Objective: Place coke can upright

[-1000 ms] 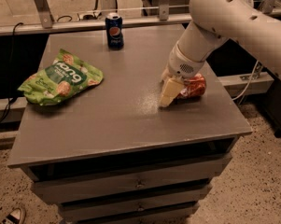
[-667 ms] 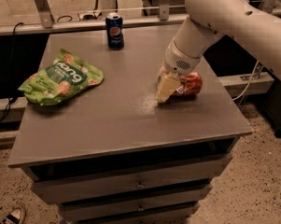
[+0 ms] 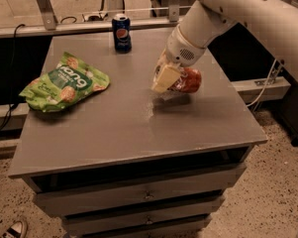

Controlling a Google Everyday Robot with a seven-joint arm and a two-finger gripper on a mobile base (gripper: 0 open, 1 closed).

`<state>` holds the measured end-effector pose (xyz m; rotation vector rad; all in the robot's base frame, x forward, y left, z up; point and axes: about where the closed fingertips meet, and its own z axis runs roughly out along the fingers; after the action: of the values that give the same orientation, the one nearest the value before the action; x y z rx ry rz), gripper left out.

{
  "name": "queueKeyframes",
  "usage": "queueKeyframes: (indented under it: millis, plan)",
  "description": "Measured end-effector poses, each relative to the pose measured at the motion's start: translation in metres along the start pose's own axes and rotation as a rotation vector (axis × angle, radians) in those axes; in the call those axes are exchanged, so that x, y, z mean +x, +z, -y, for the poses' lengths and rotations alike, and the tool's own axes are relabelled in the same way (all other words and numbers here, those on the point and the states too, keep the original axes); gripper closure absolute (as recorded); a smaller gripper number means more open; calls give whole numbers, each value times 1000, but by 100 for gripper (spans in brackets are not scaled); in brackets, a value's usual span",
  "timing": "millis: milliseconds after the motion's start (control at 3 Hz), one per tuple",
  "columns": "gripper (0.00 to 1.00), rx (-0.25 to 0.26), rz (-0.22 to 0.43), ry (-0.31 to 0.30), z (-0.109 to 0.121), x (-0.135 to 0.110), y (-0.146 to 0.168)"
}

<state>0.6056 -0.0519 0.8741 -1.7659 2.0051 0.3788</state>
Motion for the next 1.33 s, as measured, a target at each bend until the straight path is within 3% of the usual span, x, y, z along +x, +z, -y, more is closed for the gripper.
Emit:
queueKeyframes:
  millis: [333, 667, 1000, 1333]
  plan:
    - [100, -29, 192, 16, 2, -24, -10]
    - [100, -57, 424, 44, 1, -44, -25]
    - [100, -68, 625, 85, 1, -52, -42]
    - [100, -67, 786, 125, 2, -51, -52]
